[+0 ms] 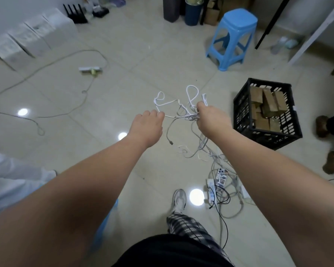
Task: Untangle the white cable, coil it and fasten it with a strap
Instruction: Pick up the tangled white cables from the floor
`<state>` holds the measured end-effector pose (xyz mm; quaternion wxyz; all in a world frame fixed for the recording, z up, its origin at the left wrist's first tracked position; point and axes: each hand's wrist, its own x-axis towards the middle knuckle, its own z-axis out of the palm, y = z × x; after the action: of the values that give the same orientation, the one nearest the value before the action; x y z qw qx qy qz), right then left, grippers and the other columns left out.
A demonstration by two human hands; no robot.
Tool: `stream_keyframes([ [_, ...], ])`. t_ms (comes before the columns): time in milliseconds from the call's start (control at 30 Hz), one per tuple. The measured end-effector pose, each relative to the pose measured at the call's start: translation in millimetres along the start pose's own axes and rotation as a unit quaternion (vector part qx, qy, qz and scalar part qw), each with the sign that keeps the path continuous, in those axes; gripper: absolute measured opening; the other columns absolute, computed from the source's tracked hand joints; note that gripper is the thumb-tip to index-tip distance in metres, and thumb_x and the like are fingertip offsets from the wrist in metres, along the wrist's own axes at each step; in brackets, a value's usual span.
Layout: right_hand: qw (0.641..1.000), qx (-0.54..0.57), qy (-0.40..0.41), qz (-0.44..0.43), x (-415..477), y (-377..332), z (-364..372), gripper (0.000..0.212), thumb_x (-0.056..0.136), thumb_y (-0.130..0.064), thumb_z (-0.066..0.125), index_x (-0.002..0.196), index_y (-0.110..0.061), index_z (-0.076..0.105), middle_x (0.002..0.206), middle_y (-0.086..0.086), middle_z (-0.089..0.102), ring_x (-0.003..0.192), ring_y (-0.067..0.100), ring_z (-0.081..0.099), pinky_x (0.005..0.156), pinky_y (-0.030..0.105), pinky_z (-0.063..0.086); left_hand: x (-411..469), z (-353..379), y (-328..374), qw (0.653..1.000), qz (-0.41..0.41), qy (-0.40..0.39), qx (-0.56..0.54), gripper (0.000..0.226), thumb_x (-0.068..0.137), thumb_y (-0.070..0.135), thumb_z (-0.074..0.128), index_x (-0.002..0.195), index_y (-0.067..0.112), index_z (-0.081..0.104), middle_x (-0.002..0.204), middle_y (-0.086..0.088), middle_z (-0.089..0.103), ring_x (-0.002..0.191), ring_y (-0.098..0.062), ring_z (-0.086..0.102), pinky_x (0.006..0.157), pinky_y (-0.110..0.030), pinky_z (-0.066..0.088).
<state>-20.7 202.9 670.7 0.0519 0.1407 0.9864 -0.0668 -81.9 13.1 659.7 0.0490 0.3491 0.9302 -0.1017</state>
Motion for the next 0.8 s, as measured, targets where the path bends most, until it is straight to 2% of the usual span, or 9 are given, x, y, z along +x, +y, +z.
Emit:
stream_keyframes([
  [167, 1.0, 0.016, -0.003, 0.015, 50, 30, -9, 0.019, 0.086, -0.007, 0.044, 0.104, -0.012, 0.042, 0.095, 0.016, 0.06, 0.071, 0.031, 0.044, 0.058, 0.034, 0.031, 57, -13, -5, 1.0, -0.013, -0.001, -0.005, 0.033, 0.097, 0.028, 0.04, 0.124, 0.009, 0.039, 0.12, -0.01, 0.051, 0.107, -0.029, 0.05, 0.078, -0.036, 0.038],
  [467, 0.998, 0.054, -0.008, 0.043, 151, 57, -26, 0.014, 0.087, -0.012, 0.045, 0.101, -0.013, 0.043, 0.094, 0.014, 0.06, 0.072, 0.031, 0.044, 0.059, 0.033, 0.032, 169, -22, -34, 1.0, -0.016, -0.012, -0.018, 0.038, 0.098, 0.03, 0.039, 0.13, 0.01, 0.037, 0.123, -0.009, 0.049, 0.11, -0.029, 0.049, 0.078, -0.035, 0.038],
  [633, 0.997, 0.061, -0.01, 0.039, 244, 61, -29, 0.016, 0.088, -0.016, 0.046, 0.104, -0.013, 0.045, 0.098, 0.014, 0.061, 0.082, 0.034, 0.056, 0.06, 0.033, 0.035, 265, -22, -63, 1.0, 0.023, -0.013, -0.014, 0.039, 0.098, 0.029, 0.038, 0.133, 0.012, 0.036, 0.123, -0.007, 0.05, 0.11, -0.027, 0.049, 0.079, -0.035, 0.038],
  [800, 0.995, 0.074, -0.012, 0.064, 349, 69, -32, 0.017, 0.086, -0.017, 0.049, 0.102, -0.014, 0.045, 0.096, 0.014, 0.061, 0.083, 0.036, 0.058, 0.06, 0.033, 0.038, 369, -31, -107, 0.999, 0.043, -0.019, -0.012, 0.037, 0.098, 0.028, 0.038, 0.131, 0.012, 0.037, 0.123, -0.007, 0.049, 0.111, -0.027, 0.049, 0.081, -0.034, 0.038],
])
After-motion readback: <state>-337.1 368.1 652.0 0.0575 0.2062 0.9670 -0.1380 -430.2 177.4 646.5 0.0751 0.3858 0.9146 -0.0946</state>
